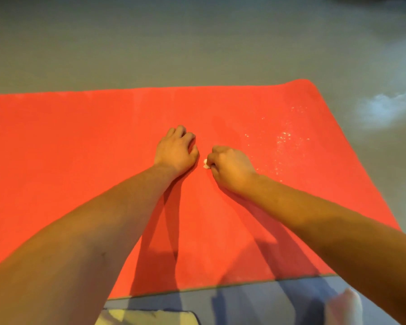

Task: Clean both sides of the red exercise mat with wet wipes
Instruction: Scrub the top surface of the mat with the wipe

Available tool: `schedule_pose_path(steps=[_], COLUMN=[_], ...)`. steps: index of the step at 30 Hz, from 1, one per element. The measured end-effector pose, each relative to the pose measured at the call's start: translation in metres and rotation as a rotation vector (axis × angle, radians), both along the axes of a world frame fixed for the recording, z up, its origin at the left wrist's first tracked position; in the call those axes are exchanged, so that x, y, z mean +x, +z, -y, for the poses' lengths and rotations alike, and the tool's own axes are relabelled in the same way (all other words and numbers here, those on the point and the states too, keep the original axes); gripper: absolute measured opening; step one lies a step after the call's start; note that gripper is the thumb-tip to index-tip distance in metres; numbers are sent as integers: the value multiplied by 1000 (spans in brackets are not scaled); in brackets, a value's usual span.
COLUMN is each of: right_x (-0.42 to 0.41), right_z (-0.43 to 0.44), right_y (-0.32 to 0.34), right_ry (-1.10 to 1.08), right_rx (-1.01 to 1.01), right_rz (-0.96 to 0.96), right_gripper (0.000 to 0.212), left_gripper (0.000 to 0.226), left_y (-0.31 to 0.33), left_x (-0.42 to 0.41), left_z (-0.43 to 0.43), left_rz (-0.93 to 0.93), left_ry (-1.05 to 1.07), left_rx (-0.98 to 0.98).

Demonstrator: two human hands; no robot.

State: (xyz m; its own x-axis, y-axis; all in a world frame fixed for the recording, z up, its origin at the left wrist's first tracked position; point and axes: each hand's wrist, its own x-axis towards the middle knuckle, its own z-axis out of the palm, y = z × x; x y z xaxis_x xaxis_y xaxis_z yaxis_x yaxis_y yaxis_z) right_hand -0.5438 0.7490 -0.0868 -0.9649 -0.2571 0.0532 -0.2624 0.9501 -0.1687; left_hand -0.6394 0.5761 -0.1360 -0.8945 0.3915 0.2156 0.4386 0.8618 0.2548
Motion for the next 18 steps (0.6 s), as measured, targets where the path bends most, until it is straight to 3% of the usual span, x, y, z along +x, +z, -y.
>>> schedule_pose_path(steps=[8,15,18], right_x=[138,70,79], right_z=[-10,3,9], right_y=[0,5,6], right_ry=[216,-45,-104], right_rx=[-94,-12,20], right_rz=[134,104,107], right_gripper=[17,20,22], left_gripper=[32,38,49], left_y=[7,27,37], left_x=[57,123,146], left_z=[9,22,27], left_rz=[91,214,289], left_ry=[-22,-70,-79], left_rx=[-51,-121,-155])
